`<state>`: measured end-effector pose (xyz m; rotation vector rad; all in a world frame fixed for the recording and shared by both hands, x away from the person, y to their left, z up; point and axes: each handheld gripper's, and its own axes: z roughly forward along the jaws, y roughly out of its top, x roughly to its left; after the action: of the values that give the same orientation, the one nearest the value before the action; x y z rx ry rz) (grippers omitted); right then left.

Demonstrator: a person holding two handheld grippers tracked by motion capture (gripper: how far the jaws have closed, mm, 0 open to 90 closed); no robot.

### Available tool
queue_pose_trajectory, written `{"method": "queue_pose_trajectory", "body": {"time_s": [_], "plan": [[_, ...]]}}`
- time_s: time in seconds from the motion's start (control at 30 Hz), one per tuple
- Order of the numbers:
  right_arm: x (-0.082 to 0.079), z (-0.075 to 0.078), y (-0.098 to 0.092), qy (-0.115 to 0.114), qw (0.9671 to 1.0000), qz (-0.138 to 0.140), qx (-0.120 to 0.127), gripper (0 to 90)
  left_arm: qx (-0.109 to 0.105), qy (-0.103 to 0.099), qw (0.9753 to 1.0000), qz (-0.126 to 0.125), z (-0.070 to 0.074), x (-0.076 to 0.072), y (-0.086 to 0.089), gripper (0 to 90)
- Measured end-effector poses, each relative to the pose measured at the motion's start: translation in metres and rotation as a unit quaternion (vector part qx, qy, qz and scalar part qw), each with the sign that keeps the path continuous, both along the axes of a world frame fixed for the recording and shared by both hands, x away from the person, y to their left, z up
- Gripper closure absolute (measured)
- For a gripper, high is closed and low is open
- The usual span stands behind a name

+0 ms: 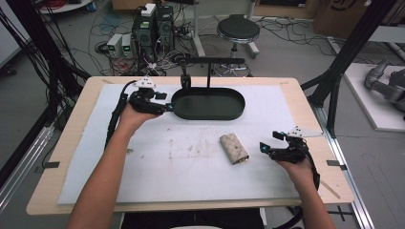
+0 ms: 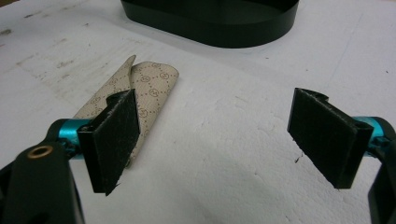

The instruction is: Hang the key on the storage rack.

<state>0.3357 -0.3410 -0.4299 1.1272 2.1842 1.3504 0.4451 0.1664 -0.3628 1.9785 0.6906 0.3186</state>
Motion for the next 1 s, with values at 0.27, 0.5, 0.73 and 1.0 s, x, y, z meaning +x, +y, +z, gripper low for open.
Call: {"method": "queue_pose_trajectory", "body": {"time_s": [0.27,0.5,0.73,1.0], "plan": [[-0.001,-0.002,-0.001,0.004,1.0,-0.003,-0.001,17.4,-0.014,-0.006,0.9999,0.001,-0.019,-0.027,0.02,33.1],[-0.001,-0.003,-0.001,0.0,1.0,-0.007,-0.002,17.4,-0.016,-0.016,0.9997,-0.014,-0.02,-0.047,0.017,29.4],[0.0,-0.003,0.001,-0.001,0.9999,-0.013,0.001,17.4,-0.027,-0.028,0.9987,-0.035,-0.022,-0.074,0.011,25.3],[0.0,-0.004,0.006,0.002,0.9999,-0.014,-0.001,17.4,-0.028,-0.036,0.9975,-0.054,-0.024,-0.09,0.019,22.4]]}}
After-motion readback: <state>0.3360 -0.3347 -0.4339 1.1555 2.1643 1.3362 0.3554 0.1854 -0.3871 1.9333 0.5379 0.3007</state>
